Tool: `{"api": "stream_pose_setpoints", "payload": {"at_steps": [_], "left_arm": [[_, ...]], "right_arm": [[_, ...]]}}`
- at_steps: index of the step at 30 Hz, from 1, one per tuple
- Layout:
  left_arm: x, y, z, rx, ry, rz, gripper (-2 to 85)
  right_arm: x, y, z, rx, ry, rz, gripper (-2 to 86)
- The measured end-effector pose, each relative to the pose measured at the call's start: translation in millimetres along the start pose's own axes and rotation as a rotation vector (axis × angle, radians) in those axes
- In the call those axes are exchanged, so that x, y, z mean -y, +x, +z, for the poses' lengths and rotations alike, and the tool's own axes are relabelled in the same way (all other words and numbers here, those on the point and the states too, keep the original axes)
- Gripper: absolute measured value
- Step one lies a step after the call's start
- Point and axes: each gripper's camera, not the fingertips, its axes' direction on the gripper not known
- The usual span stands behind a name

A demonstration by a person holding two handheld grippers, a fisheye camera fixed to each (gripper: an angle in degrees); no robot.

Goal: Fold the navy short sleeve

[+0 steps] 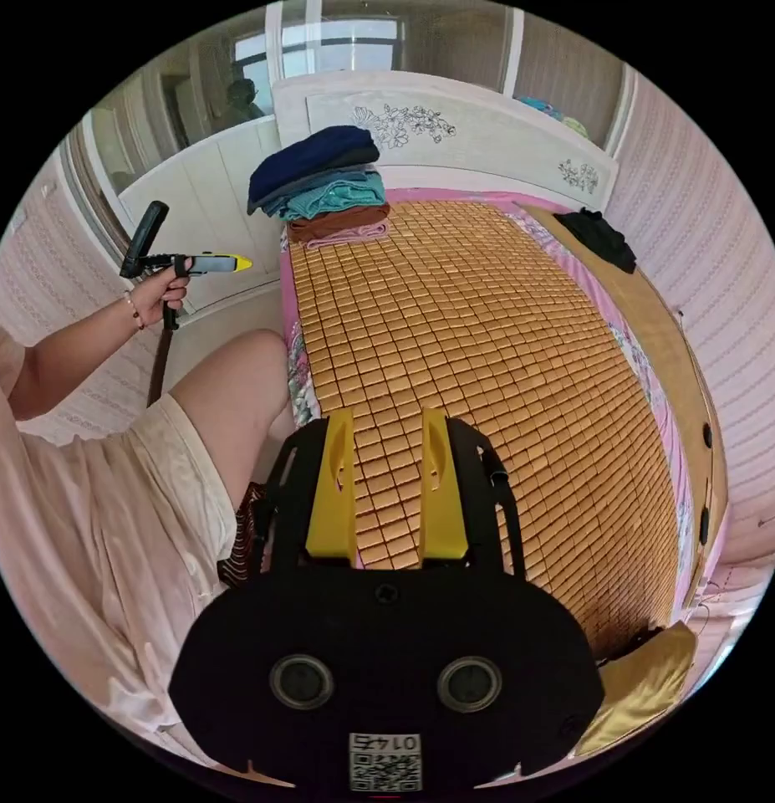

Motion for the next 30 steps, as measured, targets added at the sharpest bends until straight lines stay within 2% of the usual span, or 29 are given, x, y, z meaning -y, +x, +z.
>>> {"api": "stream_pose_setpoints", "payload": {"at_steps": [5, 10, 13, 16, 18, 21, 27, 30], "left_arm": [[-10.3, -100.4, -71.3, 0.093, 0.238, -0.236, 5.9], [14.4, -155.9, -115.4, 0.198, 0.414, -0.344, 5.1], [45.7, -180.1, -122.9, 0.264, 0.422, -0.364, 7.5], [76.7, -211.1, -111.0, 0.264, 0.294, -0.427, 8.6], [83.5, -224.3, -104.4, 0.261, 0.223, -0.465, 6.3], [78.2, -215.8, -116.9, 0.244, 0.279, -0.39, 1.8], [64.3, -128.0, -160.5, 0.171, 0.526, -0.011, -0.5], [63.5, -91.8, -177.8, -0.048, 0.602, 0.114, -0.7]], "right_arm": [[184.0, -14.5, 0.3, 0.023, 0.017, -0.239, 13.3], [318.0, -32.6, 3.4, 0.065, 0.059, -0.291, 13.3], [360.4, -51.0, 6.4, 0.099, 0.09, -0.318, 13.3], [372.6, -65.8, 7.7, 0.133, 0.1, -0.366, 13.4], [372.5, -68.1, 6.0, 0.135, 0.1, -0.392, 13.4], [370.9, -64.4, -1.3, 0.128, 0.104, -0.42, 13.4], [379.5, -51.2, -24.0, 0.251, 0.156, -0.325, 13.1], [368.9, -41.0, -28.9, 0.356, 0.156, -0.263, 8.7]]}}
